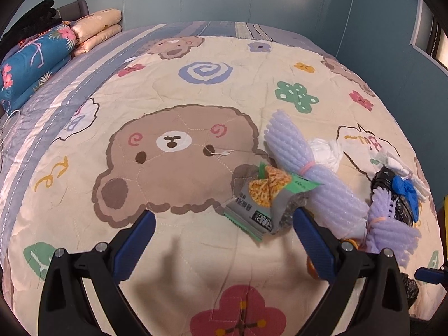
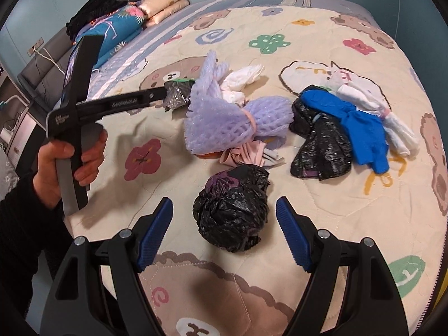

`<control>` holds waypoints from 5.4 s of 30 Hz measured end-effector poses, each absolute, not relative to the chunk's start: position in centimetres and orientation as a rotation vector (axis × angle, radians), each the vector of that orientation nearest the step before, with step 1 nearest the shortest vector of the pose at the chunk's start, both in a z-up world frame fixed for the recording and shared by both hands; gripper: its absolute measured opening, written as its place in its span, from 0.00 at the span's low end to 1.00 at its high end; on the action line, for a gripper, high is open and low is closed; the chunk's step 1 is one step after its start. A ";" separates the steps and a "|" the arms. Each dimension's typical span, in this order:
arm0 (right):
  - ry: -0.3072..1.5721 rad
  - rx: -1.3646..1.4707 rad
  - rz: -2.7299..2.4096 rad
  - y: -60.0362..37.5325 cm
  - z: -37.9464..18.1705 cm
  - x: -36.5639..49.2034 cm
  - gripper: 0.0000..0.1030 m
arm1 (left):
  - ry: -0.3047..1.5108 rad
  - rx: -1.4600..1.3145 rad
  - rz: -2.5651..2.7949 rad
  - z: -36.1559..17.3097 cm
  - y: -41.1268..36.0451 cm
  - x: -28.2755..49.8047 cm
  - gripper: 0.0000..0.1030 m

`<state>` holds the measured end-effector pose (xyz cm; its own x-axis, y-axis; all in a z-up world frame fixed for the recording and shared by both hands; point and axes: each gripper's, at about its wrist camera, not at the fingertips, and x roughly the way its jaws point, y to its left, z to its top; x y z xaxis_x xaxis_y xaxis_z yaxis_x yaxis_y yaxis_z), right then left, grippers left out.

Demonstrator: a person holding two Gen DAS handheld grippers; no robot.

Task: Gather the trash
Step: 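Grasp the green-labelled packet with the left tool while the right grasps the black bag, then carry the green packet and black bag in both tools over the yellow bin, then open both tools to drop the packet and black bag into the bin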

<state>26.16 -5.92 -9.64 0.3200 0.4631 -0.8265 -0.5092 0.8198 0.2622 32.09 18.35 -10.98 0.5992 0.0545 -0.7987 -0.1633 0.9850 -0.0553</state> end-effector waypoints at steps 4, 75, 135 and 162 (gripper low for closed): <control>1.082 -0.063 0.638 -5.3 -10.6 26.5 0.69 | 0.915 -0.112 0.101 -11.4 17.5 33.2 0.92; 0.903 0.131 0.526 -21.4 -2.3 17.6 0.28 | 0.866 -0.143 -0.115 -1.2 7.0 25.6 0.05; 0.723 0.483 0.009 -50.8 -1.9 17.5 0.29 | 0.941 -0.027 -0.650 -2.3 -27.2 28.5 0.05; 0.747 0.581 -0.121 -55.1 -4.5 18.8 0.48 | 0.997 -0.042 -0.701 -4.4 -33.9 30.5 0.49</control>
